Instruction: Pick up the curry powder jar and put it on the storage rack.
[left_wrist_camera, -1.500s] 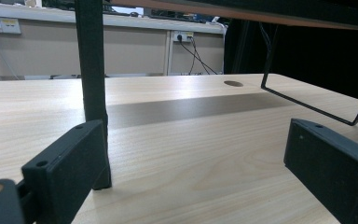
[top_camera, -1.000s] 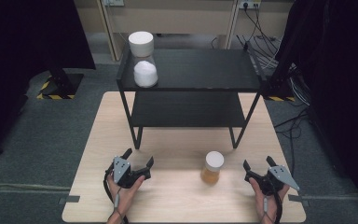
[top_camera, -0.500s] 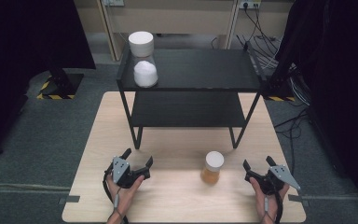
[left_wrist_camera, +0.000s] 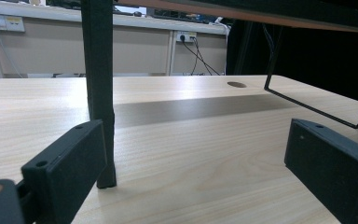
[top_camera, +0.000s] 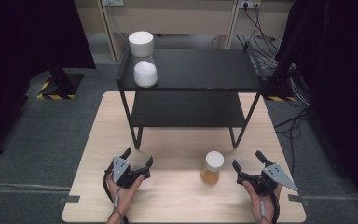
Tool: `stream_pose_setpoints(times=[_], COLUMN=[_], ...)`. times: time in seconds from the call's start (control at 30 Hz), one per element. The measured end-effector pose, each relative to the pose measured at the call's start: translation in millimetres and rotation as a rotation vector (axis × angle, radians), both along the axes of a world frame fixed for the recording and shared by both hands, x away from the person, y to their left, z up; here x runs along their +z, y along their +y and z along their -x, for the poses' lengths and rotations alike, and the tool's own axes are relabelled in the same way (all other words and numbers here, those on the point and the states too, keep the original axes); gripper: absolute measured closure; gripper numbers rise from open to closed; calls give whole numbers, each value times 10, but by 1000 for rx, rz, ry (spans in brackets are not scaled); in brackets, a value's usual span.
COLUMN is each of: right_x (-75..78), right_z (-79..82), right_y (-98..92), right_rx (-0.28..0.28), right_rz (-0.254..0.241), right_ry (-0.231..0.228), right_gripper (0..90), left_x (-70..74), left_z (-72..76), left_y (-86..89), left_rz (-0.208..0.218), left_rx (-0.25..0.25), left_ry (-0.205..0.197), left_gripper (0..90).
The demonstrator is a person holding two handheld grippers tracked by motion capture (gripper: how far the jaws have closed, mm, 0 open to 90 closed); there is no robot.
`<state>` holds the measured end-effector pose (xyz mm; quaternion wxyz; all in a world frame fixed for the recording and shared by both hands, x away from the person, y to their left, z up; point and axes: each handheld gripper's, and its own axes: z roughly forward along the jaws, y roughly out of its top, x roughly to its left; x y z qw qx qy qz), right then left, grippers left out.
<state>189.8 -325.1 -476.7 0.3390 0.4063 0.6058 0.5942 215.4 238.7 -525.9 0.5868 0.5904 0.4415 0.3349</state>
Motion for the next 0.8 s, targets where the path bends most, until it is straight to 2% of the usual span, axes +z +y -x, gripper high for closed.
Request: stream_pose_setpoints(times=[0.13, 0.27, 0.47, 0.7, 0.8], right_x=[47, 93, 89, 54, 60], right_z=[-5, -14, -67, -163, -221], right_y=[49, 122, 197, 259, 282], right_rx=[79, 128, 173, 235, 268], right_rz=[0, 27, 57, 87, 120], right_ry=[-35, -47, -37, -3, 14], right_gripper=[17, 17, 17, 32, 56], left_x=[-2, -4, -4, -1, 0], left_z=[-2, 2, 4, 5, 3], left_y=[4, 1, -2, -6, -4], left_rz=[2, 2, 0, -4, -4], left_rx=[2, 4, 6, 6, 5], left_ry=[0, -1, -2, -3, -1], left_gripper=[49, 49, 49, 50, 49])
